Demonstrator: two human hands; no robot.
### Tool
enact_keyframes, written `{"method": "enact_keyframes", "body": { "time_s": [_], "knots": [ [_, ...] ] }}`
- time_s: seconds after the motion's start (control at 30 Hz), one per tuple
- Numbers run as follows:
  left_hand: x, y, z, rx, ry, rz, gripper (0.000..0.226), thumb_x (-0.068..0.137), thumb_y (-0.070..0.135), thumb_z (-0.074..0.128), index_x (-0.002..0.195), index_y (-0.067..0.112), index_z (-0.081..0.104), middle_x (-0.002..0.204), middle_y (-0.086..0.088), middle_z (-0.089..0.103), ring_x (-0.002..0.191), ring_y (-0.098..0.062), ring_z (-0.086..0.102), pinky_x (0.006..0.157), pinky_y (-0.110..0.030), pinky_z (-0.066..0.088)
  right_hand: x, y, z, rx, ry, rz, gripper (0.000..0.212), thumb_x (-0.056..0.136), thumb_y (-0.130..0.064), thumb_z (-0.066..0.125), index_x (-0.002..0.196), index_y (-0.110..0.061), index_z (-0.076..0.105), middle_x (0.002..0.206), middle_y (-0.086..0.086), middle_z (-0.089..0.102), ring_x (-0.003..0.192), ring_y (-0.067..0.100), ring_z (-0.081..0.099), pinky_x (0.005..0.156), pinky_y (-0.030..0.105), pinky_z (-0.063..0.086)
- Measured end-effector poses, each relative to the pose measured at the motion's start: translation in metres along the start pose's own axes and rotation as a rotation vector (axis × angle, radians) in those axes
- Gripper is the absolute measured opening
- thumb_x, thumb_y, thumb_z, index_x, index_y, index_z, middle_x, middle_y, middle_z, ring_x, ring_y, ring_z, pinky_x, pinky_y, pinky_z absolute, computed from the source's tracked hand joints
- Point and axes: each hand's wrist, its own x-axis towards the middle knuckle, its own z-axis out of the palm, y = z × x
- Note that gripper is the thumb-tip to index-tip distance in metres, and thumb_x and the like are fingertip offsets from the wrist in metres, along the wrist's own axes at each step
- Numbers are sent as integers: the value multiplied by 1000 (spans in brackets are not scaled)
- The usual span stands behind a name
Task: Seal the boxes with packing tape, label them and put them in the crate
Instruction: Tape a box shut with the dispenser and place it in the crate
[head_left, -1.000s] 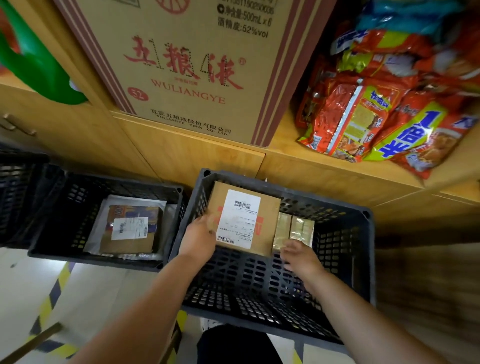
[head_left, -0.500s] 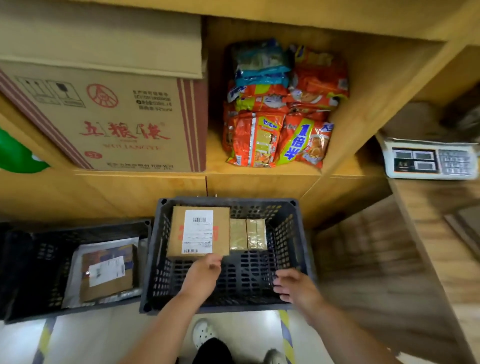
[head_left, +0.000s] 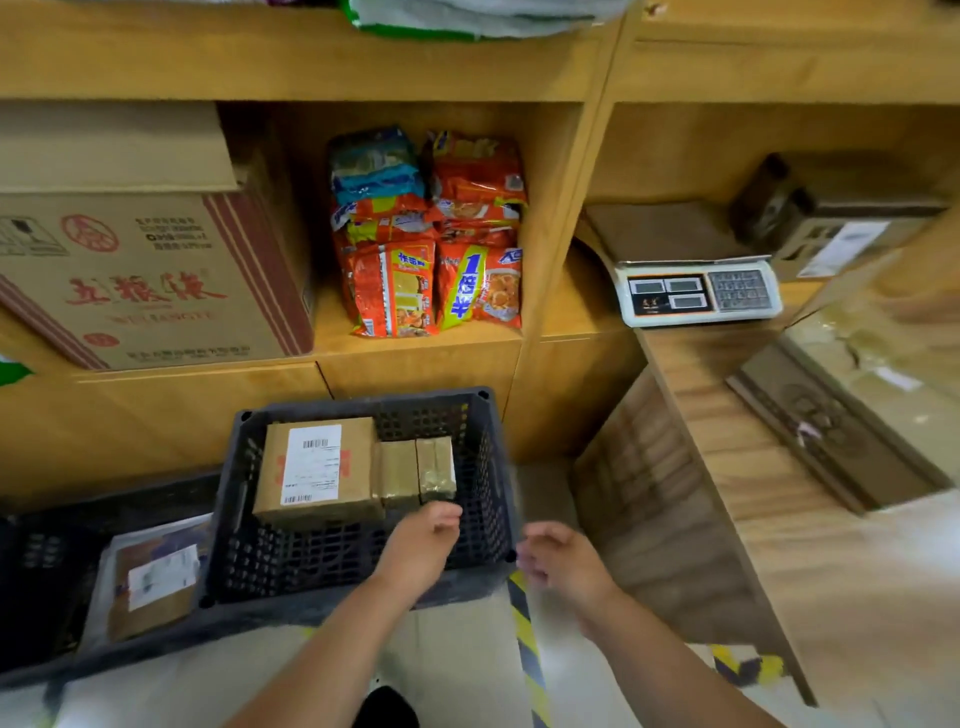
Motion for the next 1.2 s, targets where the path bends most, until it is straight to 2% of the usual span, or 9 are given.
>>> {"method": "enact_keyframes", "body": {
  "time_s": [0.23, 0.4, 0.5, 0.77, 0.9, 1.03, 1.1, 1.2],
  "knots": [
    [-31, 27, 67, -29, 7, 0, 32, 95, 14, 43, 125, 19, 56, 124, 2, 58, 113, -11, 53, 89, -21, 39, -21, 3, -61, -172, -32, -131, 15, 97, -5, 45, 102, -5, 58, 86, 11, 60, 69, 14, 56, 51, 10, 45],
    [-32, 12, 62, -63, 48, -25, 33, 95, 11, 44, 126, 15, 55, 126, -2, 58, 115, -13, 53, 89, -20, 39, -3, 2, -49, -272, -64, -125, 15, 96, -11, 48, 105, -10, 61, 85, 7, 63, 70, 12, 58, 62, 18, 46],
    [-22, -1, 44, -69, 65, -62, 33, 96, 12, 44, 126, 15, 55, 124, -2, 59, 113, -13, 54, 89, -21, 40, 10, -2, -25, -266, -83, -90, 13, 95, -7, 50, 101, -10, 61, 89, 11, 63, 67, 13, 58, 57, 18, 44],
    [42, -14, -22, -116, 66, -132, 28, 94, 13, 45, 117, 18, 60, 117, 1, 63, 105, -11, 56, 93, -27, 44, 59, -40, 40, -226, -91, -50, 13, 96, -10, 50, 101, -16, 61, 102, 10, 66, 84, 19, 64, 70, 24, 48],
    [70, 9, -42, -58, 34, -101, 26, 94, 15, 45, 115, 20, 59, 117, 2, 62, 106, -13, 56, 87, -25, 43, 70, -63, 49, -199, -63, -51, 13, 96, -12, 50, 98, -20, 60, 104, 10, 66, 89, 19, 65, 68, 22, 47],
    [85, 49, -37, -27, -30, -14, 24, 96, 16, 43, 115, 22, 57, 112, 6, 58, 93, -9, 52, 73, -21, 40, 68, -84, 34, -147, -8, -86, 10, 97, -11, 49, 101, -13, 58, 93, 7, 63, 73, 11, 61, 58, 15, 44],
    [90, 70, -24, -52, -73, 23, 22, 97, 15, 44, 113, 23, 57, 111, 6, 57, 87, -8, 52, 72, -23, 40, 65, -91, 17, -104, 40, -106, 12, 96, -8, 49, 105, -6, 58, 93, 9, 60, 68, 11, 58, 53, 11, 44],
    [92, 100, 2, -6, -146, 85, 23, 98, 16, 44, 116, 21, 58, 107, 8, 56, 96, -8, 52, 80, -23, 38, 53, -96, -17, -77, 108, -149, 16, 96, -6, 48, 109, -4, 58, 100, 15, 63, 73, 14, 59, 55, 11, 44]
  ]
}}
